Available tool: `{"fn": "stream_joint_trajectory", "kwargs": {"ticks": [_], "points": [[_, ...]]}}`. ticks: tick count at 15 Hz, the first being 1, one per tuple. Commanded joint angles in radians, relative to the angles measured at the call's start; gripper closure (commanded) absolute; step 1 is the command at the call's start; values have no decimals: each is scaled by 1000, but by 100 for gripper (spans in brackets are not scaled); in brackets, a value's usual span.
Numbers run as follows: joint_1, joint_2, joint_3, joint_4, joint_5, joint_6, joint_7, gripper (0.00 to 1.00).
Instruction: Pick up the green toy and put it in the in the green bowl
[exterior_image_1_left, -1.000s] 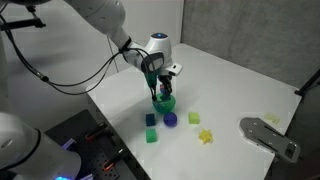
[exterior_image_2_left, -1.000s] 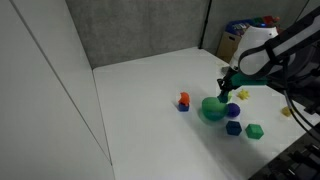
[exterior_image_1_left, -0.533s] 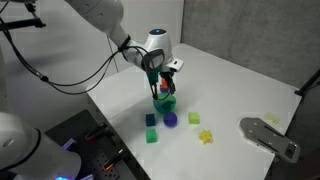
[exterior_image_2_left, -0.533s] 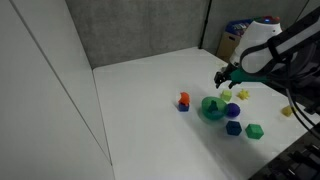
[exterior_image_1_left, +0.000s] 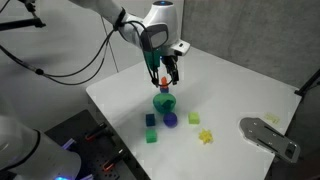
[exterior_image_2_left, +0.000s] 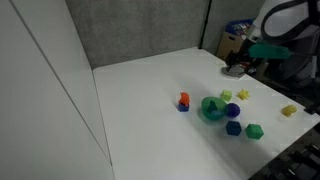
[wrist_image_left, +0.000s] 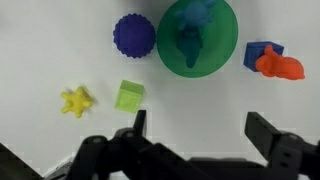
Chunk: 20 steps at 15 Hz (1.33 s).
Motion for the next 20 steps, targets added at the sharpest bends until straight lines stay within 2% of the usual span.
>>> {"fn": "stream_joint_trajectory", "kwargs": {"ticks": [1, 5, 10, 14, 20], "points": [[-55, -149, 32, -35, -38, -153, -43, 0], [-101, -295, 57, -51, -93, -317, -86, 0], [-155, -487, 63, -110, -74, -474, -254, 0], [-159, -604, 69, -132, -74, -594, -399, 0], [-157, -687, 95, -129, -75, -679, -437, 0]]}}
